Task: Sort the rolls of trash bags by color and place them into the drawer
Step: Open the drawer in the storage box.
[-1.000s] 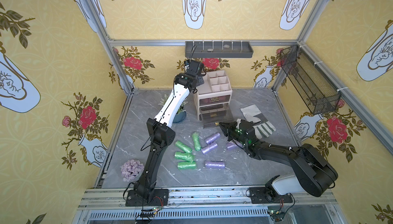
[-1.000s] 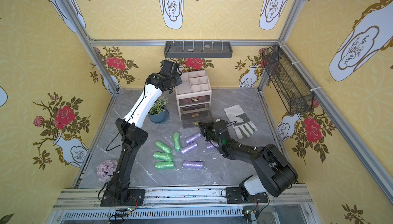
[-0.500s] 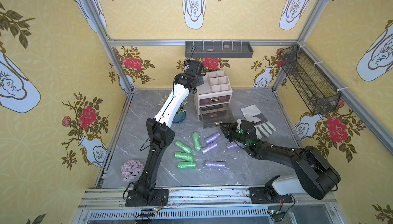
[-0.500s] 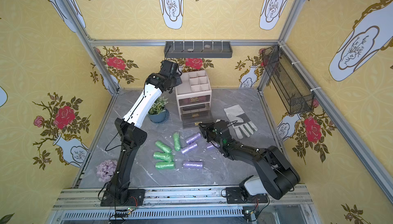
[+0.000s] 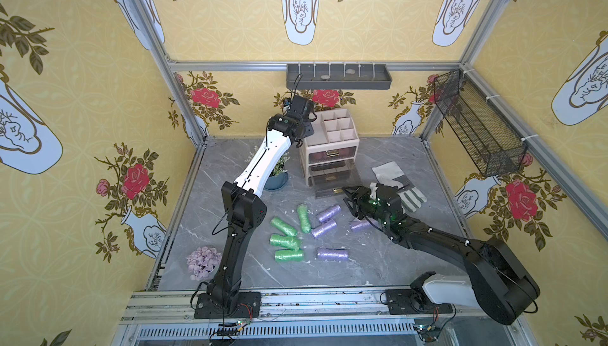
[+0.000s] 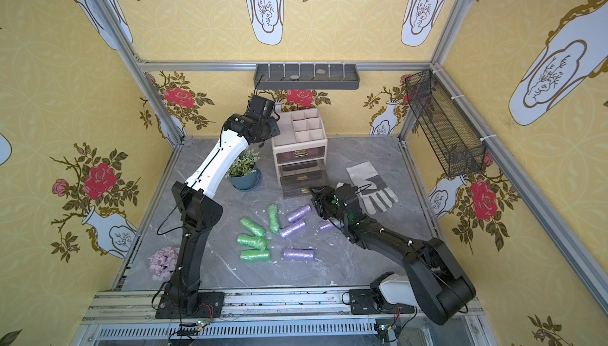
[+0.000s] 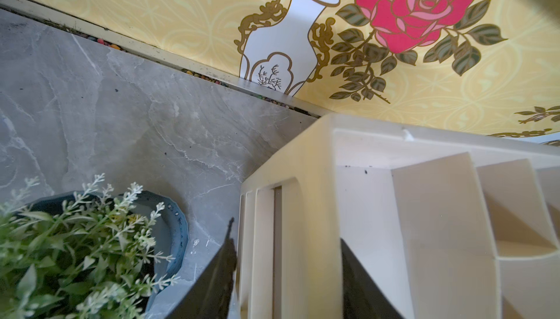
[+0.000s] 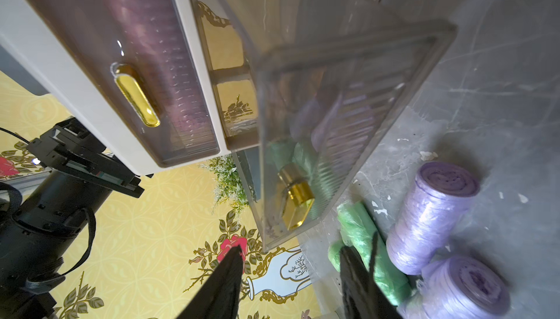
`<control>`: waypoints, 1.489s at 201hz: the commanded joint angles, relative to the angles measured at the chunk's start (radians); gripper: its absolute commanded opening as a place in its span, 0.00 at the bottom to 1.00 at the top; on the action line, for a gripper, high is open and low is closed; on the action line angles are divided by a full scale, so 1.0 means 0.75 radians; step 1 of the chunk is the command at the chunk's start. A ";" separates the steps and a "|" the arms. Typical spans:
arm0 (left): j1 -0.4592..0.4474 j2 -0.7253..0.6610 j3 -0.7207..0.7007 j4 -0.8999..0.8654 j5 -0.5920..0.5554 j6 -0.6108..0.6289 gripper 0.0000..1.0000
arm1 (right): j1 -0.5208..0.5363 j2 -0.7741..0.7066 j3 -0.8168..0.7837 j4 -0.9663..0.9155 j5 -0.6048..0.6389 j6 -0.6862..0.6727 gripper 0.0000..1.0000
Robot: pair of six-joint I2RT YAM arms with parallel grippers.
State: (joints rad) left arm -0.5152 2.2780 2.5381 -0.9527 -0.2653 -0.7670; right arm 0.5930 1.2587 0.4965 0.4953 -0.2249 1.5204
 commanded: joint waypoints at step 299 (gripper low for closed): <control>0.208 -1.861 -2.113 0.318 -0.147 0.431 1.00 | -0.120 -0.195 0.328 -1.458 0.029 0.136 0.69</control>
State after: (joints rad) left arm -0.3645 0.8852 0.9714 -0.7361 -0.3843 -0.4534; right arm 0.4953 1.1019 0.7513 -0.6220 -0.2115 1.5757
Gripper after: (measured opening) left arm 0.994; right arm 0.681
